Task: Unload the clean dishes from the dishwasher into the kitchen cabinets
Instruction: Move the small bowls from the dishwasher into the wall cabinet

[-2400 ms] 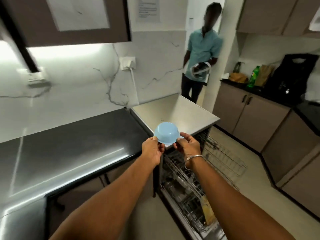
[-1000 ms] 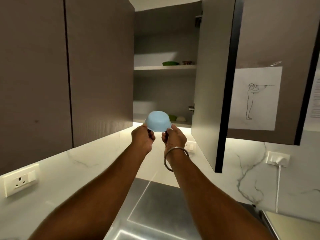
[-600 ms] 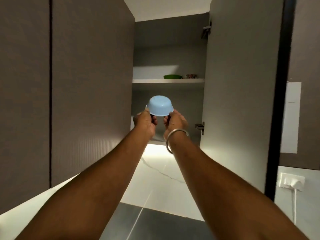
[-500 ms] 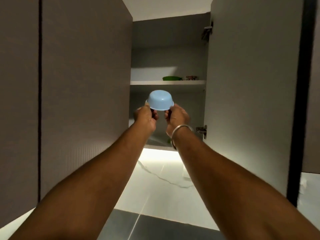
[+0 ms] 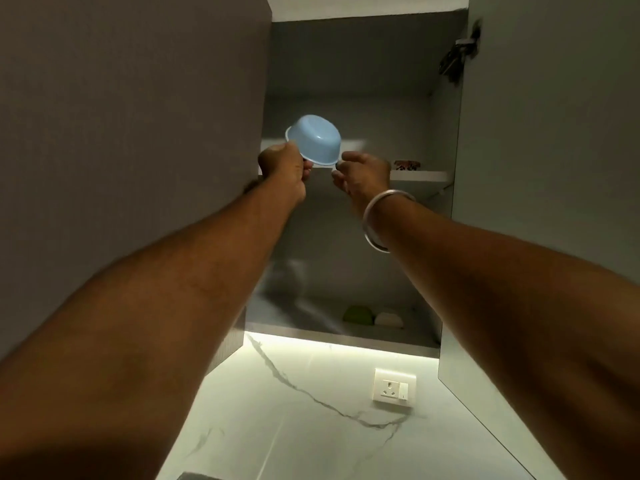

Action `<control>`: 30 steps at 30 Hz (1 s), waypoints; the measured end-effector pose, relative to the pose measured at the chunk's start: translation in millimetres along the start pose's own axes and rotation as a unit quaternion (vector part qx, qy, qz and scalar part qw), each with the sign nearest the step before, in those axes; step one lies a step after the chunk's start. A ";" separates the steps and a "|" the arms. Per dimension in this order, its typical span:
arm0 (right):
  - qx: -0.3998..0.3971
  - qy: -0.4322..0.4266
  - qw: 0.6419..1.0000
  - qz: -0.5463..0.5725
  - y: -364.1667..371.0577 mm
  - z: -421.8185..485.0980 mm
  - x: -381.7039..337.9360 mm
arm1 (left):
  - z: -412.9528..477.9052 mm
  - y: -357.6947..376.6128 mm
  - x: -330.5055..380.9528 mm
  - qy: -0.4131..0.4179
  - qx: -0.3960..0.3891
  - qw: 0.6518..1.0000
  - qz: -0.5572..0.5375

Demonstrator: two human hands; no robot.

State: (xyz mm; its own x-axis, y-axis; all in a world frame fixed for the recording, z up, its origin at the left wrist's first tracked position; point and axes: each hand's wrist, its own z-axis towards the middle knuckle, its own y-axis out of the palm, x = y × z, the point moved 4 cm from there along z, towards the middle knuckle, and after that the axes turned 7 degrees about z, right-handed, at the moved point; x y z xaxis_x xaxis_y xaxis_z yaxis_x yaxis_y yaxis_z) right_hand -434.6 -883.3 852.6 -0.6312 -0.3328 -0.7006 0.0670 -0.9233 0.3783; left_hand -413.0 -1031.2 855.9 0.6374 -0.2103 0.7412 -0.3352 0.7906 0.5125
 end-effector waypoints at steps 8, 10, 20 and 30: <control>-0.020 -0.122 0.972 -0.200 9.0 43.4 -3.5 | 50.5 27.4 25.0 0.248 0.026 0.918 0.310; -0.028 -0.165 0.945 -0.280 13.9 51.5 -6.6 | 54.5 34.9 26.4 0.313 0.015 0.864 0.394; -0.054 -0.248 0.826 -0.503 25.3 54.4 -11.0 | 59.8 46.3 12.5 0.391 -0.071 0.640 0.658; -0.057 -0.243 0.841 -0.479 22.0 54.1 -11.6 | 71.3 46.2 20.4 0.371 -0.108 0.582 0.716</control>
State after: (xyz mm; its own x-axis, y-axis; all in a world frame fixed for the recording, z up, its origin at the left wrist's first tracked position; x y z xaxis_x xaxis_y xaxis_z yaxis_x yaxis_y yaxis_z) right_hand -467.6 -889.4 901.8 -0.6774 0.6673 -0.3097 -0.5962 -0.7446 -0.3002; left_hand -465.0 -1040.0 925.6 -0.0371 0.9953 -0.0896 -0.8470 -0.0789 -0.5257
